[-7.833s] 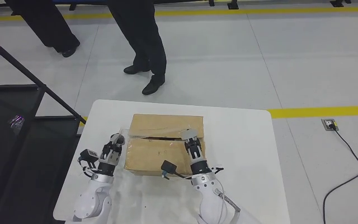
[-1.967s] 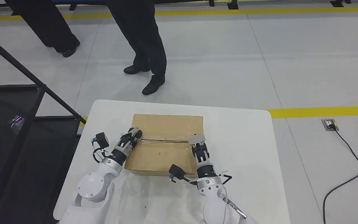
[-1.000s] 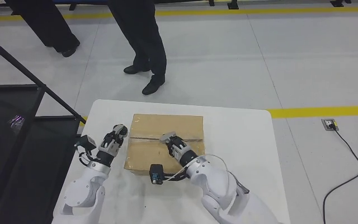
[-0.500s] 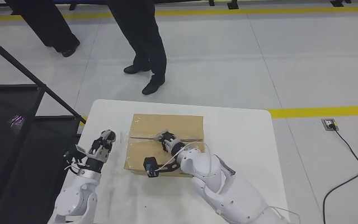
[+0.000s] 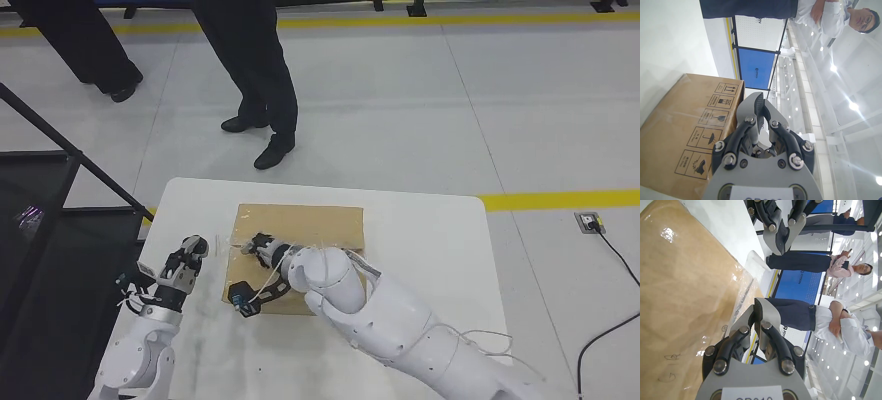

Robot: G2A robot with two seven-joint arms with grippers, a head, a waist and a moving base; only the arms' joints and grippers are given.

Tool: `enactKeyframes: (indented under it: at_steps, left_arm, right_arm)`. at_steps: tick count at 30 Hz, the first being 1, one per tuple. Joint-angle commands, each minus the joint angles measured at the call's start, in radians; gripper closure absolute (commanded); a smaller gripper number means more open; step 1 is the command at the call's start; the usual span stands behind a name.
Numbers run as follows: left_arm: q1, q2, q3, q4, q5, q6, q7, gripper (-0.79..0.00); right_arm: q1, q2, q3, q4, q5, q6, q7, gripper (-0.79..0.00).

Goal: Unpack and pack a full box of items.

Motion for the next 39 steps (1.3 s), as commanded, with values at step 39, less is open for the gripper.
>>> enactKeyframes:
  at_steps: [39]
  left_arm:
    - [-0.020, 0.003, 0.016, -0.002, 0.005, -0.002, -0.045, 0.000]
  right_arm:
    - [-0.133, 0.046, 0.149, -0.137, -0.135, -0.235, 0.041, 0.000]
